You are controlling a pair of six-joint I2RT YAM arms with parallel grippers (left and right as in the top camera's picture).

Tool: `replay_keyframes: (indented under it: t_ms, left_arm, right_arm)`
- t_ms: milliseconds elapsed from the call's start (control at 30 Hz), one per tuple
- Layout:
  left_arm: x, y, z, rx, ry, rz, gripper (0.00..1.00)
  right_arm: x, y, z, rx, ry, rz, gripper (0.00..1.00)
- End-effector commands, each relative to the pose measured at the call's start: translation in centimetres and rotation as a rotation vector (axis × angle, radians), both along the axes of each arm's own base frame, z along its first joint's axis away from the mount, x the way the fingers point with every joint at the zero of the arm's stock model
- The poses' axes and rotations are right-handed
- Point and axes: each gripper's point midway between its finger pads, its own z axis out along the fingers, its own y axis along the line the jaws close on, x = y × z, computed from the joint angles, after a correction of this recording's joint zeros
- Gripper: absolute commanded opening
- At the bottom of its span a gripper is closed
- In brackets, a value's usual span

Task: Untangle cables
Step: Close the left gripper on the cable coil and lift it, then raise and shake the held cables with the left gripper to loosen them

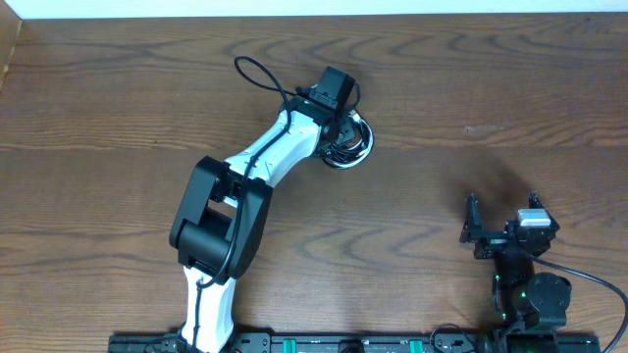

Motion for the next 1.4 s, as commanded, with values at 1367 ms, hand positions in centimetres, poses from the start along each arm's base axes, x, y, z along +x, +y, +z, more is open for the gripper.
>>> replay_keyframes:
  t_ms: [1367]
  left_arm:
    - [-5.4, -7.0, 32.4, -0.698, -0.492, -0.399, 0.07]
  right_arm:
    - [0.0, 0.0, -0.2, -0.006, 0.004, -0.002, 0.99]
